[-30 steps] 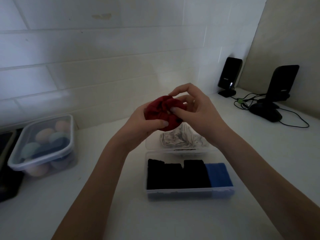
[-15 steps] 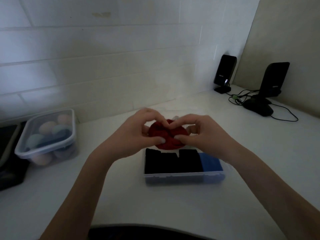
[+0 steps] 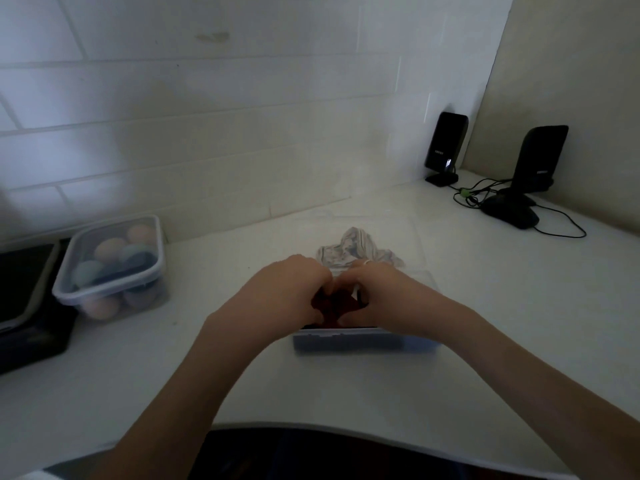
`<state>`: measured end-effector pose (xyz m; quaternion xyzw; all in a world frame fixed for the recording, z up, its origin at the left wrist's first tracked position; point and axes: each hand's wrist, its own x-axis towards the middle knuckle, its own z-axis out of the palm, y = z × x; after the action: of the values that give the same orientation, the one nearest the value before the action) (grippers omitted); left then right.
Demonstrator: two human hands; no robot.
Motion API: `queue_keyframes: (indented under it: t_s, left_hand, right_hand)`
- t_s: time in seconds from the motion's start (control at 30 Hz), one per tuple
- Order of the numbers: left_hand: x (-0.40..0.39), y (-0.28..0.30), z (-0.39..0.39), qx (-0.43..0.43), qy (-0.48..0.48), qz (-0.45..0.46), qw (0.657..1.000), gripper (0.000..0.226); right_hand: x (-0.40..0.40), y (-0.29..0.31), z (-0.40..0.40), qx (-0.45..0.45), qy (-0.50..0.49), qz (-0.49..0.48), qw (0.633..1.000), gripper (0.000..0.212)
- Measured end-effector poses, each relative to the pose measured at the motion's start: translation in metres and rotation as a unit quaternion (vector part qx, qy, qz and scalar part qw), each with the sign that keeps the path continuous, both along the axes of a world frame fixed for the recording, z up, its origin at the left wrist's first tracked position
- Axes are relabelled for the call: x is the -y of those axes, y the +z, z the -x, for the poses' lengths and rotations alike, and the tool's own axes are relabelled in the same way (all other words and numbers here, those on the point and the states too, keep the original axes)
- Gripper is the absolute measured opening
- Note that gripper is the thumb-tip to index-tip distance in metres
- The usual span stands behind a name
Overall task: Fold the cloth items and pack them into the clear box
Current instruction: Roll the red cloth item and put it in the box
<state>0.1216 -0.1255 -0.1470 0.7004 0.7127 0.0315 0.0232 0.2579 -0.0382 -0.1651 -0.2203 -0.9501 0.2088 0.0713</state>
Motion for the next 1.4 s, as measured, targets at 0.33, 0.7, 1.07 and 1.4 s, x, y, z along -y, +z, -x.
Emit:
queue_keyframes:
  t_s: [0.33,0.7,1.07,1.4]
  left_hand:
    - [0.0,-0.002,-0.009,-0.151,0.039,-0.013,0.988,0.021]
    - [-0.012,-0.014,0.001,-0.083,0.011,0.003,0.996,0.036]
    - [-0.016,-0.01,-0.007,-0.11,0.019,0.046,0.993,0.051]
    - [0.004,-0.003,0.0,0.065,0.03,0.033,0.997,0.032]
  right_hand:
    - [0.004,0.004,0.007,0.088,-0.013,-0.118,0.989,0.028]
    - [0.002,0.013,0.028,0.204,0.015,-0.09,0.975,0.035]
    - [0.008,0.006,0.018,0.19,0.025,-0.247,0.95,0.042]
    - [-0.011,0.033,-0.013,0.045,-0.011,0.018,0.999,0.041]
